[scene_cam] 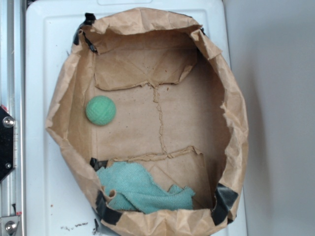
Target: Grab the green ball.
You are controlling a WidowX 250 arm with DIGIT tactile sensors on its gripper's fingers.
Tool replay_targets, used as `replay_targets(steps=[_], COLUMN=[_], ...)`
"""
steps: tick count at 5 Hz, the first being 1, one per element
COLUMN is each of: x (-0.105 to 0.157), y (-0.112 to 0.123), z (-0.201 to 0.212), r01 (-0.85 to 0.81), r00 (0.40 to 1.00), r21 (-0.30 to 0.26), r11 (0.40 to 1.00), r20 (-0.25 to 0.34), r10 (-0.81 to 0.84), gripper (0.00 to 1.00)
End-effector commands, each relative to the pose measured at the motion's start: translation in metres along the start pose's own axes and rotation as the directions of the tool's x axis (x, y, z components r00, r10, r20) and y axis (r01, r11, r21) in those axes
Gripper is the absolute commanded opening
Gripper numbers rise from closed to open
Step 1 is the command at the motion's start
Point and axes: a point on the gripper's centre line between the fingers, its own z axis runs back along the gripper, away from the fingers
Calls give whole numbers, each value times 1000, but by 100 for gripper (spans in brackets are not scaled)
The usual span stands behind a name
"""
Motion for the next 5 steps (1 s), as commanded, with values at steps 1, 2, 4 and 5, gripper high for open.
replay_targets(steps=[1,2,4,5], x=[0,41,103,117], y=[0,-15,-9,8], z=[0,-13,-42,-60], r01=[0,-87,-176,-166], r00=[1000,996,981,979], r21=[0,13,9,7], r11=[1000,996,984,986], r20=[0,20,84,124], r10=[0,87,175,164], gripper=[100,100,100,100])
